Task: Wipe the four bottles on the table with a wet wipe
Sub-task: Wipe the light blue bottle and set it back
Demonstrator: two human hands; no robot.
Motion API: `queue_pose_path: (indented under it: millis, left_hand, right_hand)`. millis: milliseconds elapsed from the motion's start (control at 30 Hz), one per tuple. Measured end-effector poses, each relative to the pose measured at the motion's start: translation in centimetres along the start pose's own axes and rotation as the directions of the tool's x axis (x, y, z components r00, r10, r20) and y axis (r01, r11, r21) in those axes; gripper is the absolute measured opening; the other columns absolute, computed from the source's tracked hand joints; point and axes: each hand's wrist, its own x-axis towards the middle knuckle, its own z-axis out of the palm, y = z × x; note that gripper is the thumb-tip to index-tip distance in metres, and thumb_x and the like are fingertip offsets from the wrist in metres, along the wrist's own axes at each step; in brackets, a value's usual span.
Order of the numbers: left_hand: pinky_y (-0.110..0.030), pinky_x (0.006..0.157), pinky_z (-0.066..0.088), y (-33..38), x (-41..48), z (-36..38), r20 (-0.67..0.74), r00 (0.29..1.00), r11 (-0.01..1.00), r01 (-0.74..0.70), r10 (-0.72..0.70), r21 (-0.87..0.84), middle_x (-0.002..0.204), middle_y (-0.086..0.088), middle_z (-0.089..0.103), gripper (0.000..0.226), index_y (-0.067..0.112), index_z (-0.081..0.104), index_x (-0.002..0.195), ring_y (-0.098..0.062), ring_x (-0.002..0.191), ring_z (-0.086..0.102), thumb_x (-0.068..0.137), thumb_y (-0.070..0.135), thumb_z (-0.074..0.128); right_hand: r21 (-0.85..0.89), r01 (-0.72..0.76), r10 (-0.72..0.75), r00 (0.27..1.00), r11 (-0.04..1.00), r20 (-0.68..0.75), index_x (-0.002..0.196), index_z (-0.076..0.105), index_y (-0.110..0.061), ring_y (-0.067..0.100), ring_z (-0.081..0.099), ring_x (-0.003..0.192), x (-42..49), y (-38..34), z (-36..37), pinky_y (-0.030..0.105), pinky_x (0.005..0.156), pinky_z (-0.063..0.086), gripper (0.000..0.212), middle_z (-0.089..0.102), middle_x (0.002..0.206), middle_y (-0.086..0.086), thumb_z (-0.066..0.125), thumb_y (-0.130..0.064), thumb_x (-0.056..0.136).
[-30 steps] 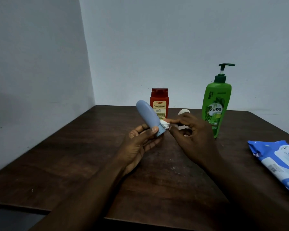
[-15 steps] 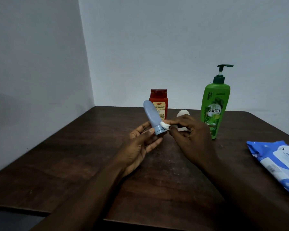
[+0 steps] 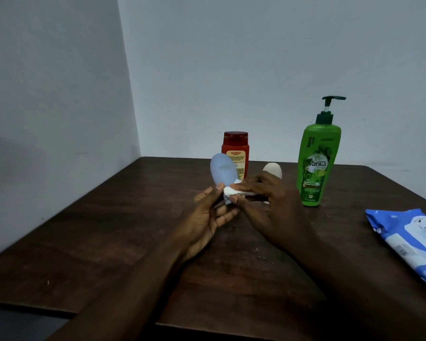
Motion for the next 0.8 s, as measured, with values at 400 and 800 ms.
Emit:
queue_pose_path:
  millis: [400, 800]
  left_hand:
    - [-0.046, 0.097, 0.053, -0.11, 0.00, -0.29, 0.059, 0.997, 0.991, 0.059, -0.052, -0.117, 0.124, -0.020, 0.069, 0.034, 0.002, 0.049, 0.134, -0.034, 0.120, 0.064, 0.103, 0.011, 0.044]
    - [-0.038, 0.093, 0.057, 0.08, -0.43, -0.10, 0.062, 0.997, 0.981, 0.063, -0.053, -0.183, 0.128, -0.023, 0.066, 0.041, -0.001, 0.056, 0.128, -0.029, 0.113, 0.067, 0.093, 0.020, 0.052]
  right_hand:
    - [0.105, -0.203, 0.201, 0.979, 0.974, 0.033, 0.108, 0.078, -0.021, 0.001, 0.068, 0.089, 0.14, 0.29, -0.30, 0.019, 0.074, 0.054, 0.024, 0.073, 0.095, -0.011, 0.073, -0.035, 0.089]
    - [0.002, 0.037, -0.037, 0.995, 0.999, 0.094, 0.111, 0.077, -0.014, 0.005, 0.064, 0.098, -0.21, -0.45, -0.04, 0.015, 0.087, 0.052, 0.027, 0.071, 0.105, -0.001, 0.079, -0.013, 0.084]
